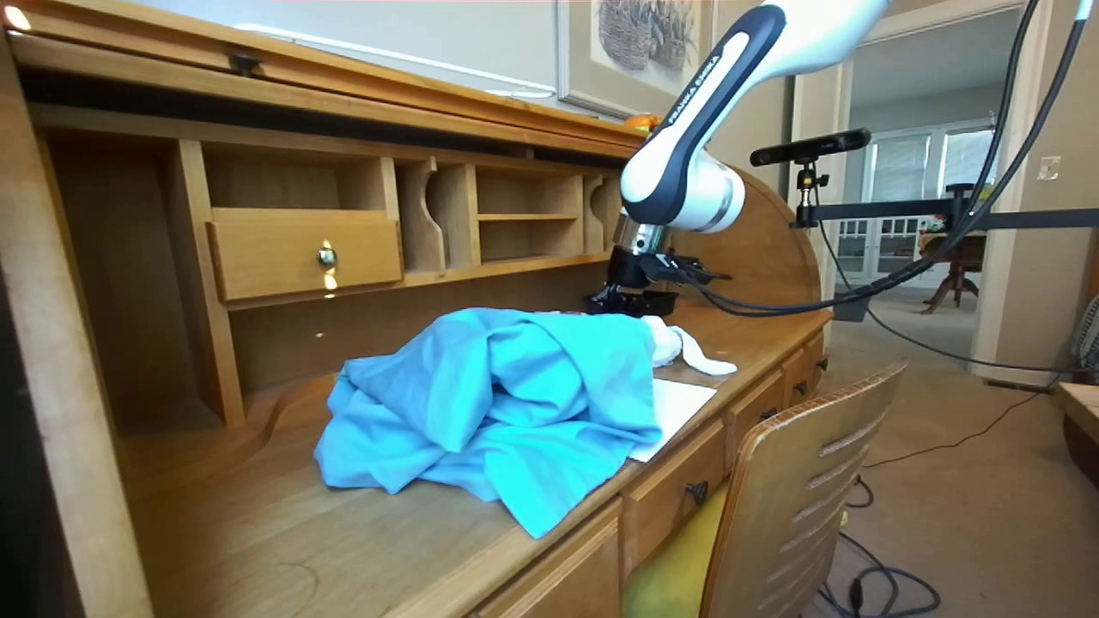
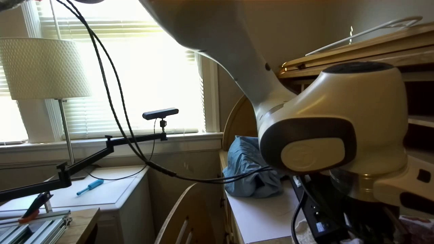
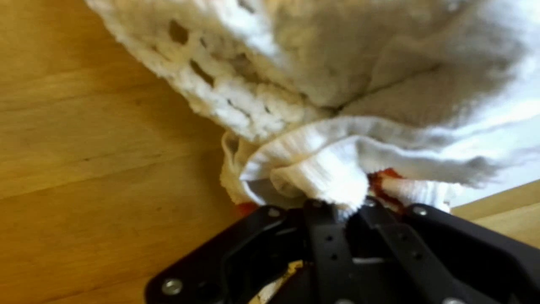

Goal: Use the white towel to wipe the desk

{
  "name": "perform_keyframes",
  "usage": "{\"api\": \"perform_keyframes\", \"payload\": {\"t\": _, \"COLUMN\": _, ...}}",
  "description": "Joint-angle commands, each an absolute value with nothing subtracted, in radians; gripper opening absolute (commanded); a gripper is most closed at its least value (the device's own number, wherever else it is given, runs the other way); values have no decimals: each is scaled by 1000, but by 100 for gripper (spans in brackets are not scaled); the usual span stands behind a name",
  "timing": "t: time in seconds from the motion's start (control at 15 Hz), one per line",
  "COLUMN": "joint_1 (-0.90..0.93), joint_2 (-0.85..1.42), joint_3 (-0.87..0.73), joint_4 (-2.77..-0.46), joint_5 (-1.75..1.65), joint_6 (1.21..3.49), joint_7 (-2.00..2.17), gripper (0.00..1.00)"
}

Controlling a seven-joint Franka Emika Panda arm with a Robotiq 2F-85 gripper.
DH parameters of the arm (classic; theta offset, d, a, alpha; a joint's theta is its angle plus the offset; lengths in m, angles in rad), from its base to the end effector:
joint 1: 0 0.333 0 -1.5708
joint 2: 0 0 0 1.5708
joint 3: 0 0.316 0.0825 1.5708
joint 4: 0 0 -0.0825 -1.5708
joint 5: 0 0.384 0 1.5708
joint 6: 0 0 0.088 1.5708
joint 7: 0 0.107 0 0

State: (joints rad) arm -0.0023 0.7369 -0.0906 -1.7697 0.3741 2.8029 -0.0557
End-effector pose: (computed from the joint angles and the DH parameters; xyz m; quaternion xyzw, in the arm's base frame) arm 0.6772 -0.0742 0.1755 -0.9727 0.1665 -0.1543 0.0480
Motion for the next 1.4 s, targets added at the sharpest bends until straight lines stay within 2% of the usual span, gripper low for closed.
{"api": "perform_keyframes", "payload": {"t": 0.0, "joint_1": -46, "joint_2": 648, "joint_3": -44, "joint_4": -1840, "joint_5": 278, "joint_6": 2607, "joint_7": -14, "gripper": 2}}
{"api": "perform_keyframes", "payload": {"t": 0.2, "joint_1": -72, "joint_2": 620, "joint_3": -6, "joint_4": -1834, "joint_5": 287, "joint_6": 2446, "joint_7": -24, "gripper": 2}}
{"api": "perform_keyframes", "payload": {"t": 0.53, "joint_1": -68, "joint_2": 684, "joint_3": -7, "joint_4": -1761, "joint_5": 312, "joint_6": 2502, "joint_7": 32, "gripper": 2}}
{"api": "perform_keyframes", "payload": {"t": 1.2, "joint_1": -88, "joint_2": 866, "joint_3": 20, "joint_4": -1628, "joint_5": 288, "joint_6": 3049, "joint_7": 37, "gripper": 2}}
{"api": "perform_keyframes", "payload": {"t": 1.33, "joint_1": -74, "joint_2": 886, "joint_3": -1, "joint_4": -1627, "joint_5": 262, "joint_6": 3104, "joint_7": 47, "gripper": 2}}
